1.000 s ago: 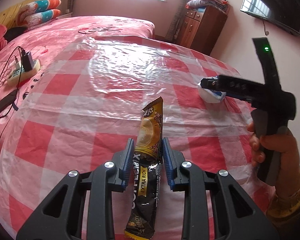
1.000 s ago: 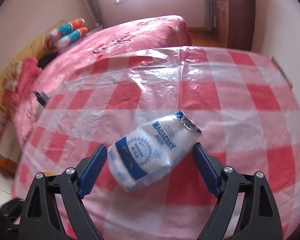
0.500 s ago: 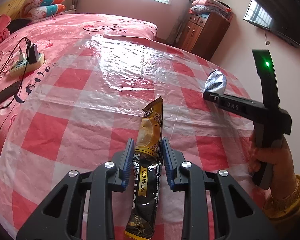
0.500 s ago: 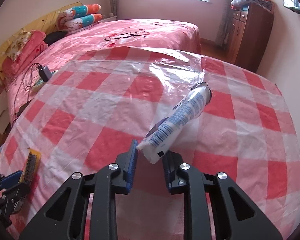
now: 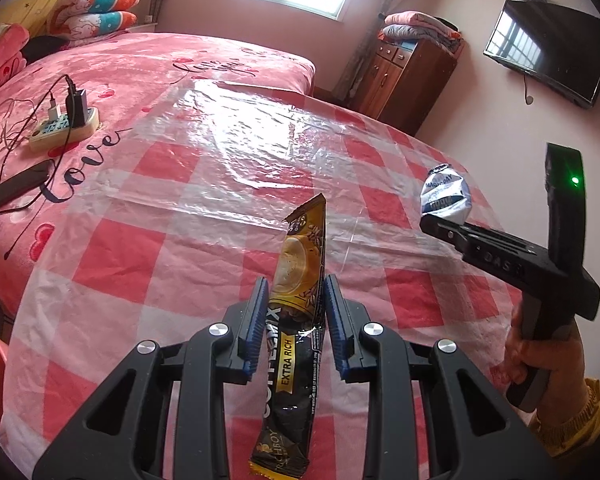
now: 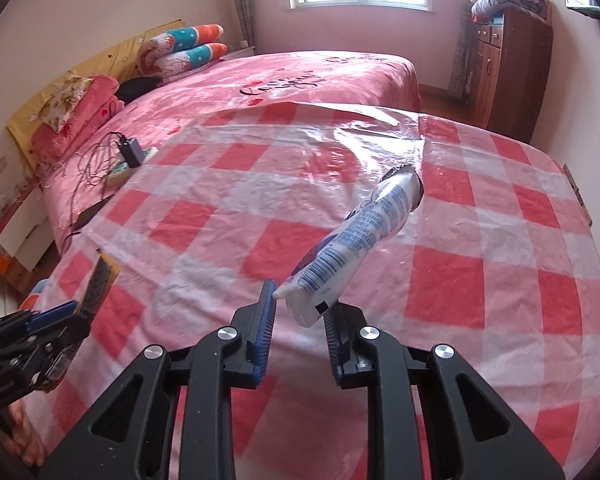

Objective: Collect trash
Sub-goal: 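Carry the coffee stick and milk bag to the orange bucket and release both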

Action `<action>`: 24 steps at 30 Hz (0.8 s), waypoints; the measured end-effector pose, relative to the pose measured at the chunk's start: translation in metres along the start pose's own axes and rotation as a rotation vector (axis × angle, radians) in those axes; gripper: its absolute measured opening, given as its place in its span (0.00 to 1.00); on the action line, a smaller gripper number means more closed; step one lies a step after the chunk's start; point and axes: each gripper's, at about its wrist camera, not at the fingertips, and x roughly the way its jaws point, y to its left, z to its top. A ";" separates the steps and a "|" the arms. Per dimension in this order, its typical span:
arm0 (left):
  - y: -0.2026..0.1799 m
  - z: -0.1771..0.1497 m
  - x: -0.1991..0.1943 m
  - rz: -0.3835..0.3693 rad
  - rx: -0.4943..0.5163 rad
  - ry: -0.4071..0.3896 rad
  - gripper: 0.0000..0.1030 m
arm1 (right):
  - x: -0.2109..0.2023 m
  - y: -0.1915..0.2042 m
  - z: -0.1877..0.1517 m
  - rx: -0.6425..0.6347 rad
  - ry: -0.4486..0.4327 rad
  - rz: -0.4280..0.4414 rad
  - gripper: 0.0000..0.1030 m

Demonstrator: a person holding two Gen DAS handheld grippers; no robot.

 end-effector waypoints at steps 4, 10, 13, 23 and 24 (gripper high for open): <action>0.008 -0.004 -0.010 0.009 -0.009 -0.010 0.29 | -0.013 0.016 -0.003 -0.015 -0.012 0.028 0.24; 0.024 -0.010 -0.029 0.035 -0.029 -0.032 0.29 | -0.030 0.048 -0.011 -0.047 -0.019 0.084 0.24; 0.034 -0.014 -0.039 0.048 -0.039 -0.042 0.29 | -0.036 0.067 -0.014 -0.076 -0.018 0.107 0.24; 0.076 -0.028 -0.072 0.107 -0.087 -0.077 0.29 | -0.043 0.150 -0.022 -0.216 -0.001 0.216 0.24; 0.083 -0.031 -0.076 0.119 -0.095 -0.081 0.29 | -0.043 0.160 -0.022 -0.236 -0.001 0.225 0.24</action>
